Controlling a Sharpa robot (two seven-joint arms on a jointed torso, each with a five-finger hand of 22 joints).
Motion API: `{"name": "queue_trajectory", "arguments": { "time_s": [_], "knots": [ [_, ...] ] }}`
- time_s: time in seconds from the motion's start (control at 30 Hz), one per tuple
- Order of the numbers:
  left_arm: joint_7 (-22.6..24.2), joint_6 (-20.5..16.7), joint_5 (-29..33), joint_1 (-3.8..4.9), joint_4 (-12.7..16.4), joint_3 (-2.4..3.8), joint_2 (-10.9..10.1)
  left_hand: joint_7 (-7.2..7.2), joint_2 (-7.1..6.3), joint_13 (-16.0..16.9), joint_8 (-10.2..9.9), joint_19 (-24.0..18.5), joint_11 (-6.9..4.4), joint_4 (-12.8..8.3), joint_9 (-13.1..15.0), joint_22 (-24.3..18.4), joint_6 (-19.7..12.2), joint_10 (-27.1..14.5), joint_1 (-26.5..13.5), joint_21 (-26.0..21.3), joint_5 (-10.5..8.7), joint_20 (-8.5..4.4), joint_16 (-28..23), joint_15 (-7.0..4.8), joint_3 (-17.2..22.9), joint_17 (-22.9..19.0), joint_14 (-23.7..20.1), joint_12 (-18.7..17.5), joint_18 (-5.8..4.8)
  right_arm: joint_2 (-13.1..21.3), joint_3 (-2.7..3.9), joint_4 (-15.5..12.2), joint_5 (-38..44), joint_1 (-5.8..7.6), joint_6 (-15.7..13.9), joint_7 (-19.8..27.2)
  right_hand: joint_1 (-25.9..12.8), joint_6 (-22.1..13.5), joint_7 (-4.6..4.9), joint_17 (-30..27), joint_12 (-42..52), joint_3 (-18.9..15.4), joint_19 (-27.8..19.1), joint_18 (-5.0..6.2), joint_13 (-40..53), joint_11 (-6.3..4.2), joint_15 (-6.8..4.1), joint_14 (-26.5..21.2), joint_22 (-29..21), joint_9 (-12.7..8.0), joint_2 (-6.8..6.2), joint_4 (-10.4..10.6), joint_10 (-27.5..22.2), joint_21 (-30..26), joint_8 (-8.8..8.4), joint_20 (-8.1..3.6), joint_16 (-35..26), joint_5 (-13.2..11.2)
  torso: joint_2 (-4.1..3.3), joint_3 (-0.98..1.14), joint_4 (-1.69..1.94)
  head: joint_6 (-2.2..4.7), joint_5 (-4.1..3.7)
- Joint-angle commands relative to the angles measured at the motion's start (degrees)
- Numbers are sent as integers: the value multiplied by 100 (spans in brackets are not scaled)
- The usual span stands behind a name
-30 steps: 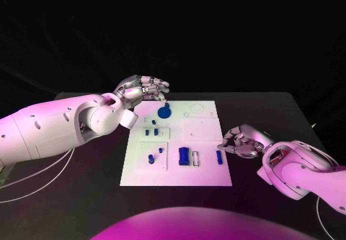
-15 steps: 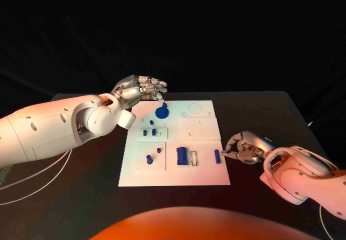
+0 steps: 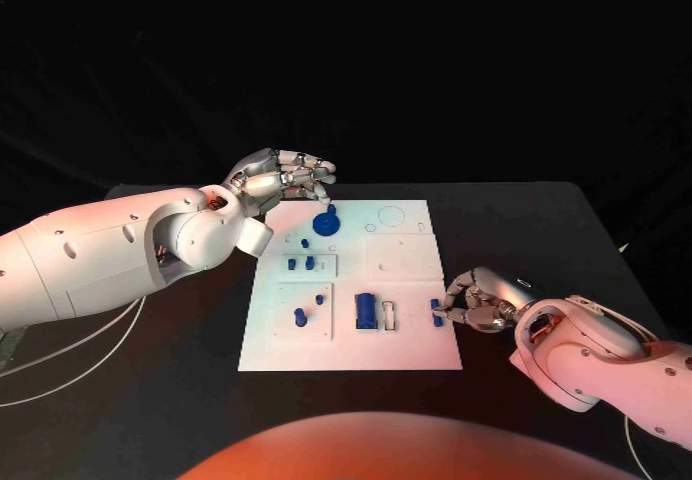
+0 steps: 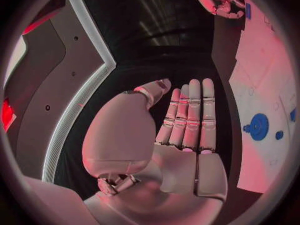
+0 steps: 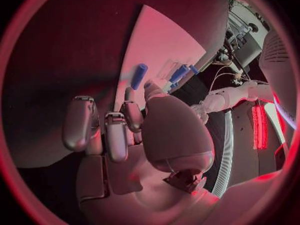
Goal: Assemble the parts on the task board
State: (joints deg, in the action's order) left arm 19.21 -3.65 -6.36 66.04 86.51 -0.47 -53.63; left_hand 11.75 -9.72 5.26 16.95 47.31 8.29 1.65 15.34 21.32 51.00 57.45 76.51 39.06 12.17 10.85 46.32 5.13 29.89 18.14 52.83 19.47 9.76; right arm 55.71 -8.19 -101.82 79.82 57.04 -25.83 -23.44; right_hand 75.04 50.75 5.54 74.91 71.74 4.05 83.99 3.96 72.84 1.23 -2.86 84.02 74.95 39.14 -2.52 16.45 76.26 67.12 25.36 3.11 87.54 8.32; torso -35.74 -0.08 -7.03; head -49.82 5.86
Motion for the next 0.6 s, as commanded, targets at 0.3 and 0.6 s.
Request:
{"name": "queue_trajectory", "arguments": {
  "time_s": [0.3, 0.6],
  "knots": [
    [36, 73, -14, 2, 23, 3, -8, -12, 59, 9, -13, 13, -2, 27, 6, -6, -42, -49, 6, -39, 30, 12, 40, -9, 18, 7, -41, 35, 58, -138, -4, 158, 212, -59, 273, -162, -31, 68, 0, 846, 28, -32, 8, 12, -3, -6, 18, 457, 949, -13, -46, 19, 13, 6, -22, 22, -9, -43, 0, 3, 5, -18, 19],
    [31, 73, -14, 2, 26, 3, -12, -12, 59, 9, -13, 13, -2, 27, 6, -6, -42, -49, 6, -39, 30, 12, 40, -9, 18, 7, -41, 35, 58, -239, -12, 199, 322, -88, 486, -231, 104, 152, -43, 858, 50, -7, 18, 10, 15, -41, -8, 460, 956, -10, -86, -37, 47, 23, -9, 10, -6, -31, 2, 0, -4, -18, 19]
  ]
}}
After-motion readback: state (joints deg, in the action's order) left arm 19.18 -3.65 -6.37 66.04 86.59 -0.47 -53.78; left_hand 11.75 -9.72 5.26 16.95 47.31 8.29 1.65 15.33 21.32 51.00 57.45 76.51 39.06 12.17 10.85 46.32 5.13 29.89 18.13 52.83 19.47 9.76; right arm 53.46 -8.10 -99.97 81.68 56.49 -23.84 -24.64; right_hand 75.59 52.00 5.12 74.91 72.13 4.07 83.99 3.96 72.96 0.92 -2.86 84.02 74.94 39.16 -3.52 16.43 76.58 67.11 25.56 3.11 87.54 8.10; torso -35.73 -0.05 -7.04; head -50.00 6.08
